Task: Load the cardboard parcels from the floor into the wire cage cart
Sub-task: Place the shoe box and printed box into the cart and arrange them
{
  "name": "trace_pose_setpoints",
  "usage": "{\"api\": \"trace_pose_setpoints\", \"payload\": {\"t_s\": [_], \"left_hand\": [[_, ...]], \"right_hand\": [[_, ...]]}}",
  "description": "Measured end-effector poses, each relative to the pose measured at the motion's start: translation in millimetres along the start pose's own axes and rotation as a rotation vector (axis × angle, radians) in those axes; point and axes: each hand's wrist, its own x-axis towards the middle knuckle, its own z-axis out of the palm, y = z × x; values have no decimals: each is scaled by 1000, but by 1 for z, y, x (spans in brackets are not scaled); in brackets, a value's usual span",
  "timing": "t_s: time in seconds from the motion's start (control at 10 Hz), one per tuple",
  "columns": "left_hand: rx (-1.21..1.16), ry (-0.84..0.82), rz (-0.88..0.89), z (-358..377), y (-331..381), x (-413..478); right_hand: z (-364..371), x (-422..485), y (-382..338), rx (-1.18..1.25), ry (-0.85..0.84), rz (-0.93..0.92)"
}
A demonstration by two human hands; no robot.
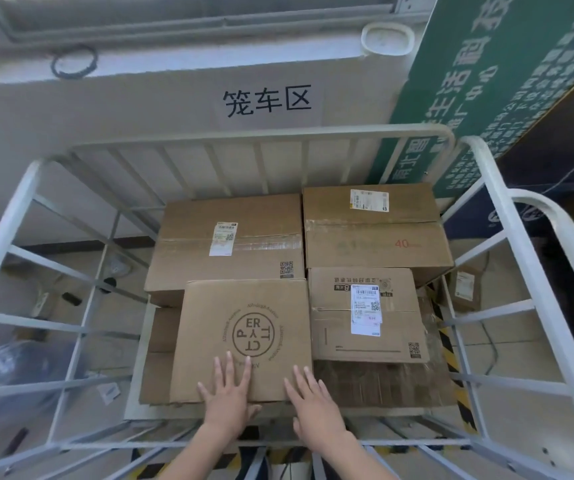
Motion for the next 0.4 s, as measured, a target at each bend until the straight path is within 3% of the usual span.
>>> {"api": "trace_pose_setpoints", "payload": {"t_s": [0.1,0.4], "left_hand": [[-61,23,36,-19,5,-18],[-300,326,115,-105,46,-126]], "right_hand": [[-21,-13,-1,44,55,24],[-121,-95,-16,90,291,92]]}}
